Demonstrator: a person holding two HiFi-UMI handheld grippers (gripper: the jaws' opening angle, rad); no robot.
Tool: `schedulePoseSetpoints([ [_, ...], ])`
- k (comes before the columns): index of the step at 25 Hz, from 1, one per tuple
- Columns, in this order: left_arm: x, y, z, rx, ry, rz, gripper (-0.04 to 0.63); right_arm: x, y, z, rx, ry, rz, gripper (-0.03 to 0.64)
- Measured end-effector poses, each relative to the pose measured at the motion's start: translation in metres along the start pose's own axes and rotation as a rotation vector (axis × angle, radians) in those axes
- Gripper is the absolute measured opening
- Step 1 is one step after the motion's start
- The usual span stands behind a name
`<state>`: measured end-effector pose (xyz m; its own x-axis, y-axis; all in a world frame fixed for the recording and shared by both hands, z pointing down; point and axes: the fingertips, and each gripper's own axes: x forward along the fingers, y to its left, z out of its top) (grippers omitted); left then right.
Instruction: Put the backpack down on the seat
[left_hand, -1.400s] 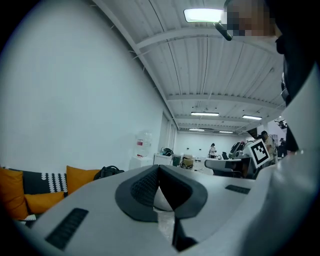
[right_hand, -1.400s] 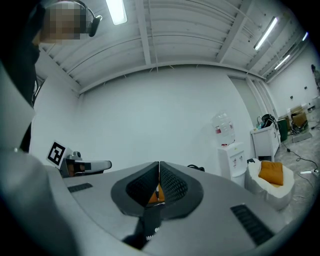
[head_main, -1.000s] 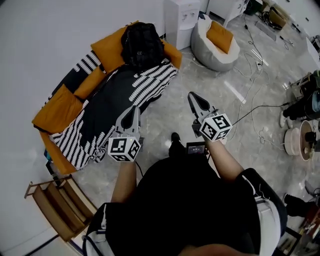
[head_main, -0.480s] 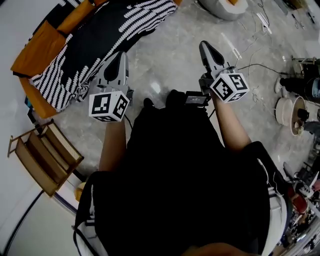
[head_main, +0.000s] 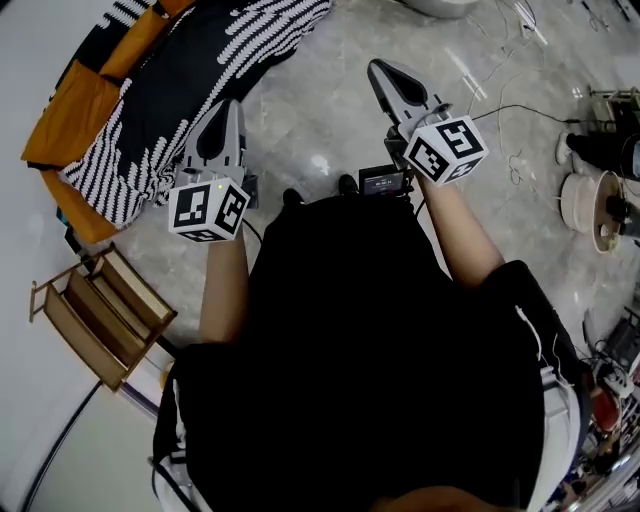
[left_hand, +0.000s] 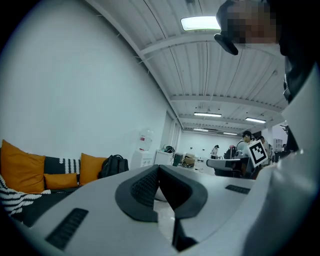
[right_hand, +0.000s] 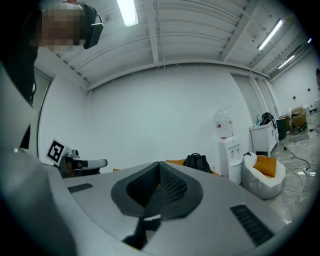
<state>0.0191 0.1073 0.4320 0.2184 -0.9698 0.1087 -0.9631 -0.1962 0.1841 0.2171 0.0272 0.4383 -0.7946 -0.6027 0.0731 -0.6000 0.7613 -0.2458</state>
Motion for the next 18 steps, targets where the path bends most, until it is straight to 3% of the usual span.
schedulePoseSetpoints([
  [9,0.019,-0.026,-0.012,0.011,0.069,-0.071,0.015,-0.019,-0.029,-0.012,0.033,0.018,-0.070,0.031],
  [18,0.023,-0.023,-0.018,0.006,0.092,-0.087,0.015,-0.016,-0.028,-0.021,0.041,0.031,-0.067,0.032],
])
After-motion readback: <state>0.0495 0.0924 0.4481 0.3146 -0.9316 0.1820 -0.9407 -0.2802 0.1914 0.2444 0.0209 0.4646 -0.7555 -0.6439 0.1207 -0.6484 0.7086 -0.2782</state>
